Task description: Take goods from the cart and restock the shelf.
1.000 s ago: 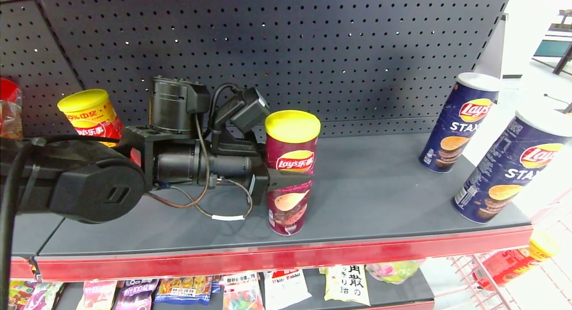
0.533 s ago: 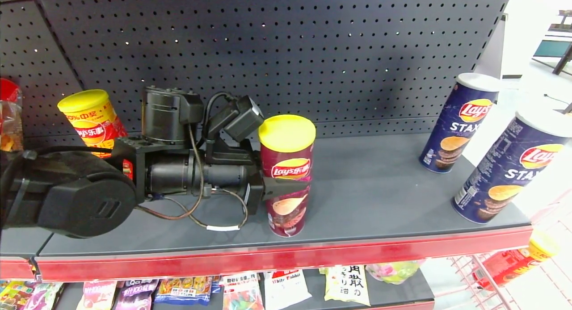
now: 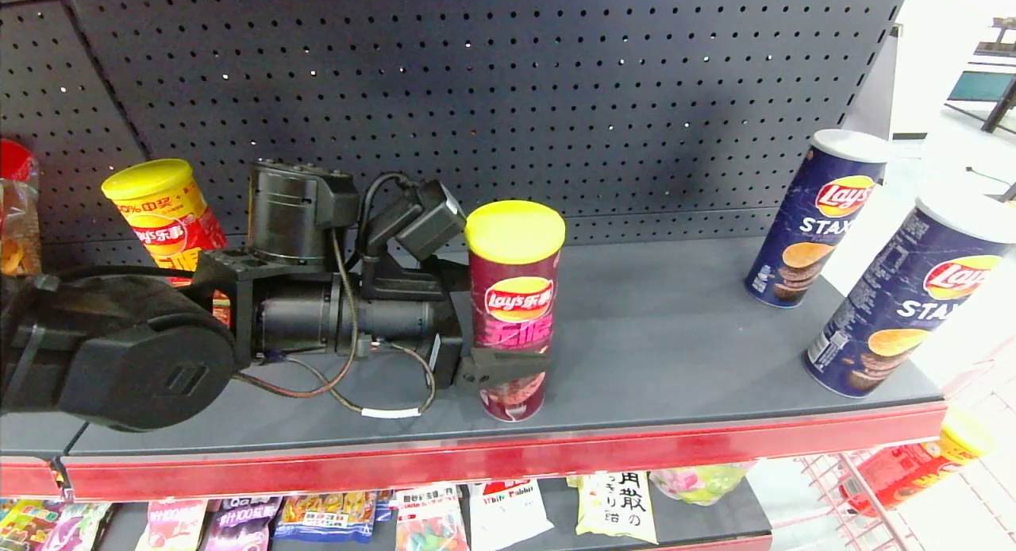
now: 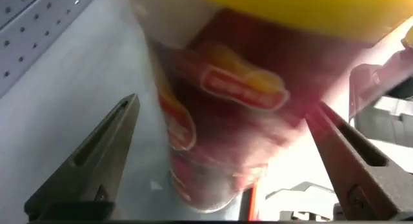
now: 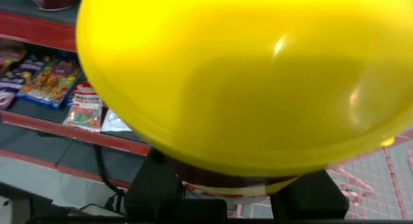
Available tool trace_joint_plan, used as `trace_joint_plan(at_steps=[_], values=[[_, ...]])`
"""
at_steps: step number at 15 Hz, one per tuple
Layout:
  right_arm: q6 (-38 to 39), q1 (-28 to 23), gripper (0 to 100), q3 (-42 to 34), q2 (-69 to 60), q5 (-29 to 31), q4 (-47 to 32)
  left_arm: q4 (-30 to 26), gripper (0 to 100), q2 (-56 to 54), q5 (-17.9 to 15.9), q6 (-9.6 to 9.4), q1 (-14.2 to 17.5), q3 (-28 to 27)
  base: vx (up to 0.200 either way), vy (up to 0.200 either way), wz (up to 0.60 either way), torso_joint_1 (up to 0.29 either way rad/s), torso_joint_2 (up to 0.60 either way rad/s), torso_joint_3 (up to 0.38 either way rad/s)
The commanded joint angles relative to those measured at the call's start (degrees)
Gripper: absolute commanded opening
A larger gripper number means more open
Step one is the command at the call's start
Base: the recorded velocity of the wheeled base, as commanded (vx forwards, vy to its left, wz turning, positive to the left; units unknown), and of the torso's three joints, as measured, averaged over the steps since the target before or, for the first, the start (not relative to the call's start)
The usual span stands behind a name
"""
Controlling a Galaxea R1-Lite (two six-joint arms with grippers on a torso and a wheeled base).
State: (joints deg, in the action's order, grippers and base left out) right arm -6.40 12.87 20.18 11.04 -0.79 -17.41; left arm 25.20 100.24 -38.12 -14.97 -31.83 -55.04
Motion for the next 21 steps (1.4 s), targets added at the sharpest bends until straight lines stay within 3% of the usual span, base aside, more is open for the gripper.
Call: trace_joint_plan(at_steps=[1,5,8,9,10,13,14,21], values=[[0.0,1.1,0,4.1,7.3,-2.7,0.0,0.2,100,-1.9,2.4,0.03,0.7,1.9,0.0,0.0,0.0,0.0,0.0,0.0],[-0.1,3.8,0,15.4,23.5,-9.6,0.1,0.1,100,-10.7,5.2,2.84,3.5,10.2,0.0,0.0,0.0,0.0,0.0,0.0],[-0.4,7.3,0,22.0,34.0,-12.5,1.1,-0.9,100,-17.4,8.3,3.19,4.7,15.2,0.0,0.0,0.0,0.0,0.0,0.0],[-0.4,10.2,0,24.2,40.8,-12.5,5.6,-2.9,100,-21.9,13.9,3.1,4.8,18.6,0.0,0.0,0.0,0.0,0.0,0.0],[-0.3,11.6,0,25.0,45.4,-12.5,10.2,-4.6,100,-25.1,16.0,3.1,4.7,21.0,0.0,0.0,0.0,0.0,0.0,0.0],[-0.4,15.1,0,27.3,55.5,-12.6,18.5,-7.4,100,-32.4,17.8,3.37,4.8,25.5,0.0,0.0,0.0,0.0,0.0,0.0],[-0.4,16.0,0,29.6,59.4,-12.6,19.6,-7.4,100,-34.8,18.3,4.51,4.8,26.7,0.0,0.0,0.0,0.0,0.0,0.0],[-0.5,15.9,0,47.2,77.6,-15.1,20.0,-7.4,100,-42.5,21.8,5.48,5.6,32.4,0.0,0.0,0.0,0.0,0.0,0.0]])
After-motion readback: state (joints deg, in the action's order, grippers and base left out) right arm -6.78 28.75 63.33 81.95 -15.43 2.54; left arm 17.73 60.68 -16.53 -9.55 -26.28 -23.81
